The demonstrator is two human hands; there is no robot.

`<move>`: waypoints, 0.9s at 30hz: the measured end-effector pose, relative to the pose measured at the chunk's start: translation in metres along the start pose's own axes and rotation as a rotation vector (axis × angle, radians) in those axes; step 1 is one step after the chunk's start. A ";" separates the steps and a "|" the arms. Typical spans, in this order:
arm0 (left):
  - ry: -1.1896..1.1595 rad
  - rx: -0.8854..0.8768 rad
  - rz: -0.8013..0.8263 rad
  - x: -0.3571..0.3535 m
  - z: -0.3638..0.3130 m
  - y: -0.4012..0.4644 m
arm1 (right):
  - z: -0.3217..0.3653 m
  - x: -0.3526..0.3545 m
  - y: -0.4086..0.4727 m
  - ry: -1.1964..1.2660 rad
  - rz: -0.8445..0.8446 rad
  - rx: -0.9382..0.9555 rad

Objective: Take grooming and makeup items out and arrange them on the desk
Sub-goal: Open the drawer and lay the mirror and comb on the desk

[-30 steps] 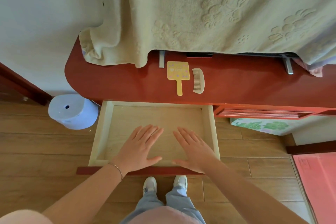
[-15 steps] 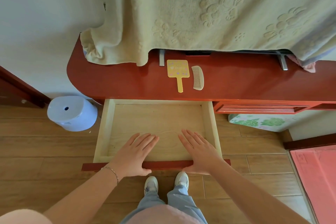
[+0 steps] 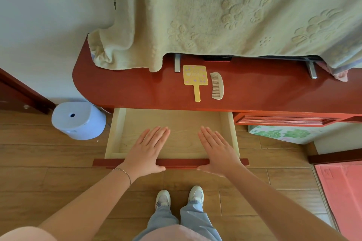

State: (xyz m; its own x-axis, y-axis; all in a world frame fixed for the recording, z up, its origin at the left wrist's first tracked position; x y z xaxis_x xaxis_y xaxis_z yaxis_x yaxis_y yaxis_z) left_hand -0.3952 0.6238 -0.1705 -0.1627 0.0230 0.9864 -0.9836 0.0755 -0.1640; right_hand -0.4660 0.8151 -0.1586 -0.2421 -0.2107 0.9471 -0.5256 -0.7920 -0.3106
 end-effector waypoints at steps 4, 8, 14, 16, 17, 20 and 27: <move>0.015 0.036 -0.022 0.009 0.006 0.016 | -0.009 0.009 0.011 0.006 -0.045 -0.029; 0.020 0.084 -0.033 0.015 0.015 0.032 | -0.019 0.018 0.026 -0.003 -0.068 -0.052; 0.049 0.125 -0.083 0.022 0.026 0.053 | -0.033 0.027 0.046 -0.017 -0.098 -0.084; 0.055 0.143 -0.093 0.024 0.030 0.061 | -0.039 0.029 0.053 -0.026 -0.108 -0.101; 0.059 0.156 -0.093 0.025 0.032 0.065 | -0.042 0.031 0.056 -0.036 -0.118 -0.109; 0.069 0.191 -0.099 0.026 0.038 0.079 | -0.048 0.037 0.067 -0.066 -0.132 -0.122; 0.074 0.220 -0.163 0.034 0.047 0.105 | -0.058 0.046 0.094 -0.181 -0.160 -0.116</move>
State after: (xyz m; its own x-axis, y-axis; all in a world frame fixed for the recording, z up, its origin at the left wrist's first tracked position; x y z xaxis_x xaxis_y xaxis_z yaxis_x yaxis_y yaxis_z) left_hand -0.5075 0.5855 -0.1536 -0.0027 0.1021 0.9948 -0.9910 -0.1335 0.0111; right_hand -0.5733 0.7642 -0.1486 -0.0043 -0.1951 0.9808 -0.6378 -0.7548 -0.1530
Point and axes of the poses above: each hand's wrist, its own y-axis towards the middle knuckle, its own x-axis out of the back of the hand, z = x × y, the point moved 6 cm from there along y, towards the middle knuckle, and after that the axes turned 8 degrees about x, right-handed, at the moved point
